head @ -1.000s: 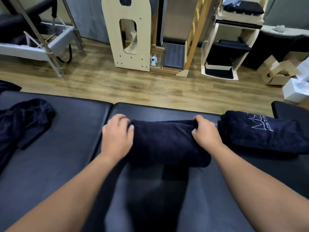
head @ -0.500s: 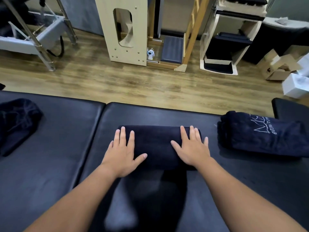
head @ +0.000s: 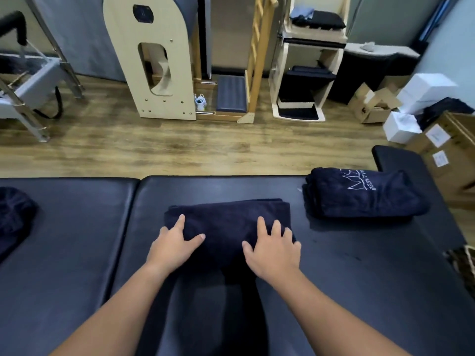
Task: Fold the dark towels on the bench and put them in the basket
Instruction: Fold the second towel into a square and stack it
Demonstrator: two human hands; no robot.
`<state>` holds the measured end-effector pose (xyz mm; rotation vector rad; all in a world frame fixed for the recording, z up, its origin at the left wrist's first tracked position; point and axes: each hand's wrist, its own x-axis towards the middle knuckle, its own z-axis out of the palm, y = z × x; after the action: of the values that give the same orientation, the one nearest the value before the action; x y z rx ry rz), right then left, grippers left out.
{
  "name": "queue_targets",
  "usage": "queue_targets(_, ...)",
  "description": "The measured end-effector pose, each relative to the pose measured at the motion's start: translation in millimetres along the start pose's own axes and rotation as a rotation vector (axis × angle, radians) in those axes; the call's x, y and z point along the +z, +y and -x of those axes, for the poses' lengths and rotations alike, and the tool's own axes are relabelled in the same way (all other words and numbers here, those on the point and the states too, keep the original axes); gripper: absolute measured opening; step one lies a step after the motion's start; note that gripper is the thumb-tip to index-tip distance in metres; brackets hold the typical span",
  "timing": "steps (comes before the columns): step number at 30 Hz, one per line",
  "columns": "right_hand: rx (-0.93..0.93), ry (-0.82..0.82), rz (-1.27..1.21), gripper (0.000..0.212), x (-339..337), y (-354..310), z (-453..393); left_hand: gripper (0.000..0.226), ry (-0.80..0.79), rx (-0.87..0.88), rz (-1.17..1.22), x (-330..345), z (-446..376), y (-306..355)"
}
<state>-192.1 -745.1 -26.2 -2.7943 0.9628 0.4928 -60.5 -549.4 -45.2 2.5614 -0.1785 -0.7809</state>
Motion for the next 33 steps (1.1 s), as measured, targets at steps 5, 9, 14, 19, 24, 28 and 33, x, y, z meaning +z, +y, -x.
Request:
queue_targets(5, 0.097, -0.049, 0.025, 0.087, -0.1, 29.5, 20.4, 0.1, -0.076, 0.117, -0.083, 9.5, 9.8, 26.3)
queue_targets(9, 0.195, 0.039, 0.03, 0.087, -0.3, 70.8, 39.7, 0.099, -0.133, 0.248, -0.162, 34.8, 28.2, 58.2)
queue_targets(14, 0.355, 0.041, -0.131, 0.083, 1.7, 128.4, 52.6, 0.097, -0.213, 0.352, -0.145, 81.6, 51.6, 106.1)
queue_targets(19, 0.429, 0.039, -0.258, 0.086, 9.7, 183.6, 59.6, 0.099, -0.211, 0.376, -0.124, 133.3, 74.4, 161.9)
queue_targets(24, 0.418, 0.014, -0.313, 0.092, 11.2, 248.6, 48.6, 0.091, -0.205, 0.357, -0.1, 179.4, 89.3, 217.6)
queue_targets(28, 0.373, 0.04, -0.325, 0.093, 5.5, 305.1, 28.0, 0.096, -0.182, 0.336, -0.081, 212.2, 93.7, 258.8)
queue_targets(33, 0.292, 0.043, -0.326, 0.093, -7.7, 355.3, -9.9, 0.1, -0.116, 0.286, -0.045, 245.7, 91.3, 300.7)
